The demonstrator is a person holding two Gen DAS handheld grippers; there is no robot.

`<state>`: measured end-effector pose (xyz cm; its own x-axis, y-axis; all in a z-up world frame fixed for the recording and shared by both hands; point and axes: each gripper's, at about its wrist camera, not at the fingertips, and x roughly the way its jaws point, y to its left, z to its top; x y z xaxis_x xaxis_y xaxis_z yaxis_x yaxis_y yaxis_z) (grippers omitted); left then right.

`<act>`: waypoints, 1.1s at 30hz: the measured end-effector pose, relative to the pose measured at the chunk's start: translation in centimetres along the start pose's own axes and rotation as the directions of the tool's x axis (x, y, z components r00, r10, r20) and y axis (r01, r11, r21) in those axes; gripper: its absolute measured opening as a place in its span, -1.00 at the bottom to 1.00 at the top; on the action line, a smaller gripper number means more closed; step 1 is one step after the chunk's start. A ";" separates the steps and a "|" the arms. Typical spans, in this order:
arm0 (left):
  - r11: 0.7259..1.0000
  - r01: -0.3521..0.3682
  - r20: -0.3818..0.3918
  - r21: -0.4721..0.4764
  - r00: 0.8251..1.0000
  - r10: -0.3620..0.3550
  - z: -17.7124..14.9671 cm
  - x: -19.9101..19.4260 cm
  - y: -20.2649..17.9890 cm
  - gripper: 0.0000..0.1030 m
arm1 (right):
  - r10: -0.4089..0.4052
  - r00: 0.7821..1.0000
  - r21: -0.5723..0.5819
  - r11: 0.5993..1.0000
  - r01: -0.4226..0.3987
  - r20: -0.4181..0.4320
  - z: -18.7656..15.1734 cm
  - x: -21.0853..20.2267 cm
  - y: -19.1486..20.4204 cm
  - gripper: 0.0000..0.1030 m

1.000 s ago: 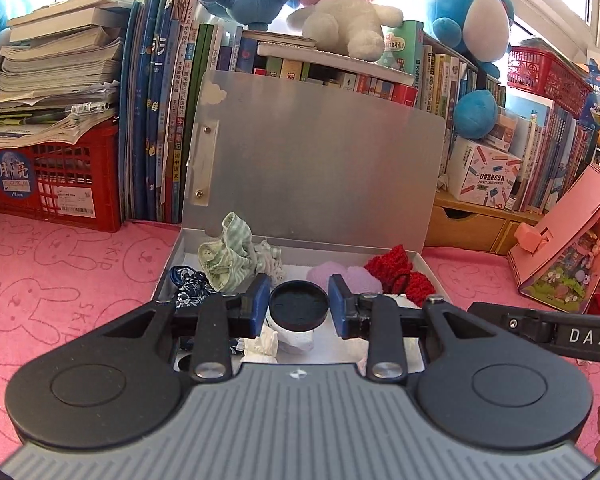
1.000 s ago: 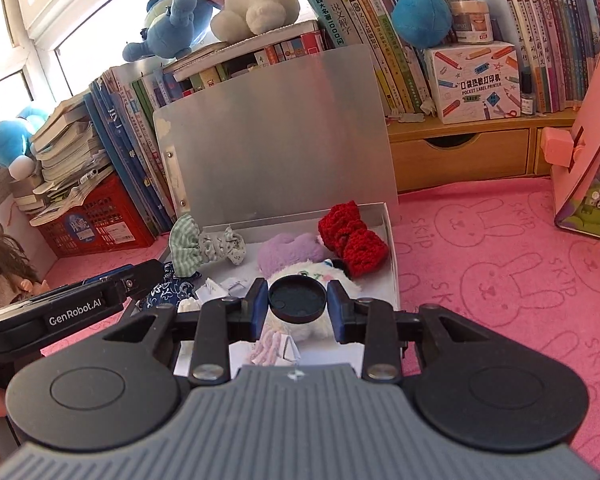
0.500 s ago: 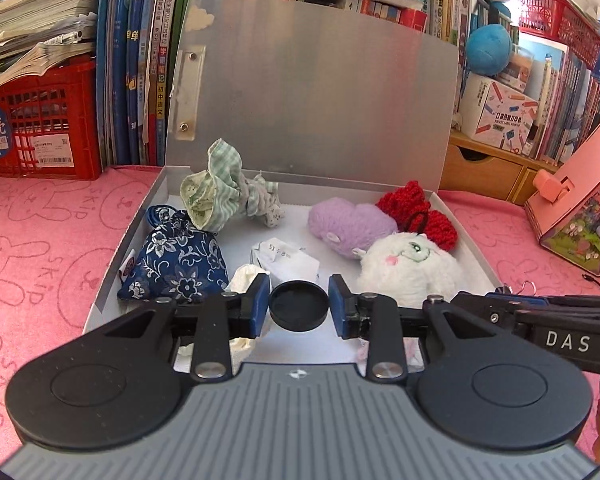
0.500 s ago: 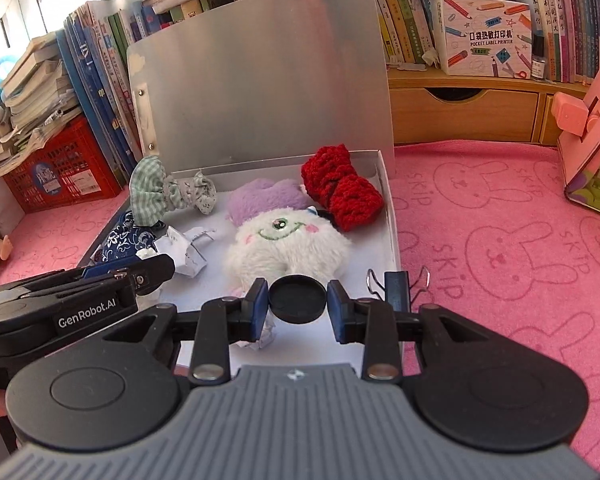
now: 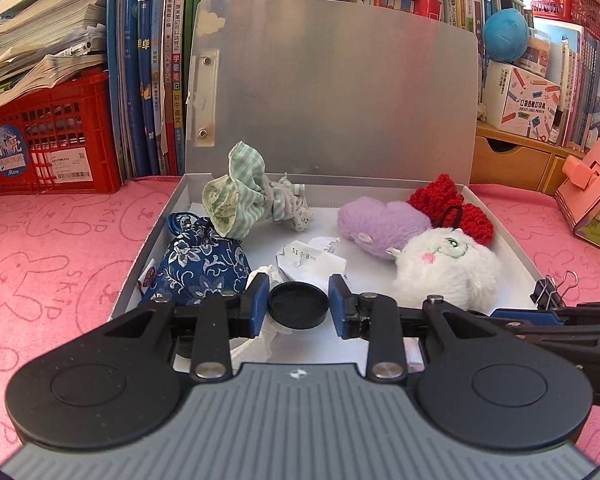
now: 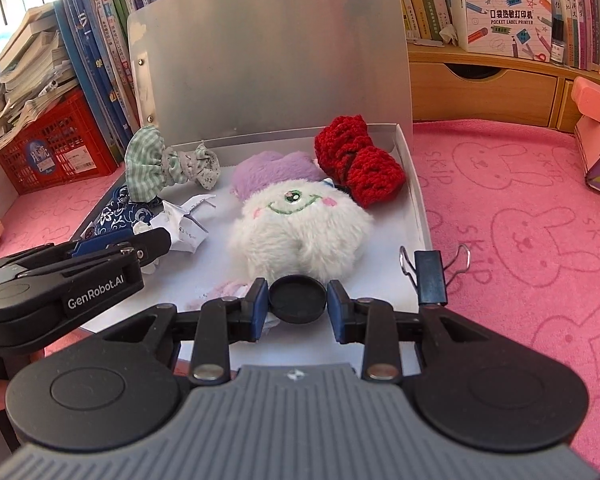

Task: Organize objects
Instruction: 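Lower the lids into the box and open both grippers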

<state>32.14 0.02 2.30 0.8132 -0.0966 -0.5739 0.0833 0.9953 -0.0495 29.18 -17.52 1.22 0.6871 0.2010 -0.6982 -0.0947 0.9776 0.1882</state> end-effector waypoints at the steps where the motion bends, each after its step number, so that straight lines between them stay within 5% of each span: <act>1: 1.000 -0.006 0.001 0.006 1.000 0.006 0.0 0.0 -0.1 -0.28 | -0.001 1.000 -0.001 1.000 0.001 -0.002 0.0 0.1 0.1 -0.29; 19: 0.999 -0.043 -0.002 0.011 0.999 0.043 -0.4 -0.1 -0.5 -0.17 | 0.013 1.000 0.011 1.000 -0.013 0.023 -0.5 -0.4 -0.4 -0.24; 25: 0.999 -0.050 -0.014 -0.006 0.999 0.050 -0.2 -0.9 -0.2 0.08 | 0.000 0.999 0.002 1.000 0.000 0.049 -0.2 -1.6 -0.2 0.09; 30: 0.998 -0.058 0.003 -0.021 0.998 0.058 0.5 -2.5 0.0 0.60 | -0.004 0.996 0.010 1.000 0.003 0.088 0.0 -3.2 -0.4 0.21; 33: 0.999 -0.042 0.012 -0.034 0.999 0.043 0.9 -3.6 0.0 0.73 | -0.007 0.993 0.009 1.000 0.006 0.114 0.1 -4.4 -0.6 0.28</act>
<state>29.78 0.38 5.12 0.8227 -0.0540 -0.5659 0.0293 0.9982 -0.0527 26.33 -18.94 4.25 0.7655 0.1852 -0.6162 -0.0838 0.9782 0.1900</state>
